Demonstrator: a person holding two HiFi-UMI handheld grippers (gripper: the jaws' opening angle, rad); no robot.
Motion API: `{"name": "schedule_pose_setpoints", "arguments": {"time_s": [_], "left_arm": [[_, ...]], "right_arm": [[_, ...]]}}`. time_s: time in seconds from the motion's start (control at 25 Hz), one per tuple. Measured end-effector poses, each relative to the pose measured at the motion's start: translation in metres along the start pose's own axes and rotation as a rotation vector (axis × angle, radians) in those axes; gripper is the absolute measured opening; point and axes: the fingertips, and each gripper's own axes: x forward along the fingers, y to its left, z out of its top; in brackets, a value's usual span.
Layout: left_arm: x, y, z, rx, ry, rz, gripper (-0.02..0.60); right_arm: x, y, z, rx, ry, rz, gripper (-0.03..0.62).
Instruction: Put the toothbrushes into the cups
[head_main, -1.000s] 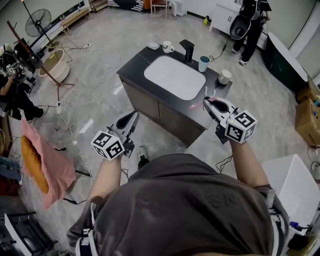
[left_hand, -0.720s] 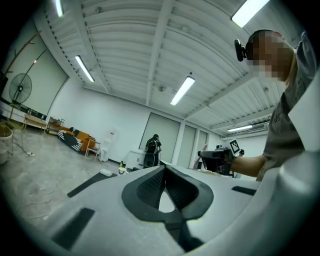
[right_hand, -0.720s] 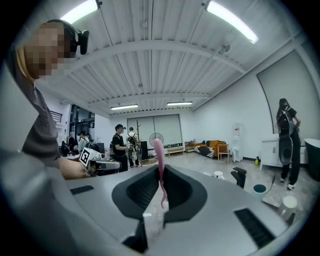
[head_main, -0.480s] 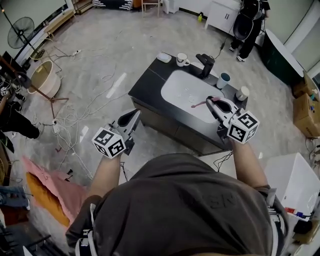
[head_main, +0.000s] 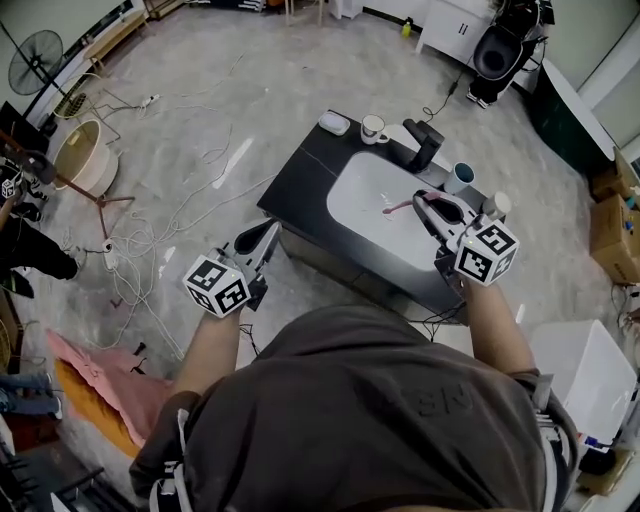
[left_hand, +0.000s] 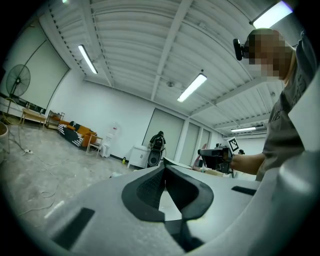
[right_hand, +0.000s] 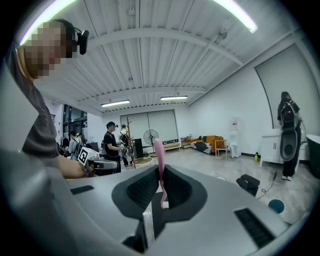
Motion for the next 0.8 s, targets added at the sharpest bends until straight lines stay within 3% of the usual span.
{"name": "schedule_pose_setpoints", "arguments": {"time_s": [0.16,0.4,0.56,0.8], "left_arm": [[0.038,0.002,0.011,0.022,-0.003,0.061,0.006],[0.08,0.011,0.013,-0.008,-0.028,0.16,0.006],[0.091,0.03,0.007,0.003,-0.023,0.172,0.006],[0.106,0.078,0.011,0.049,0.014,0.121,0.006]], "right_arm": [[0.016,-0.047,0.013,0.002,-0.004,0.069,0.02],[0.058,-0.112,0.016,-0.025,0.02,0.139,0.02],[0.086,-0.143,0.011,-0.036,0.023,0.085,0.02],[0.139,-0.186,0.023,-0.085,0.022,-0.087,0.02]]}}
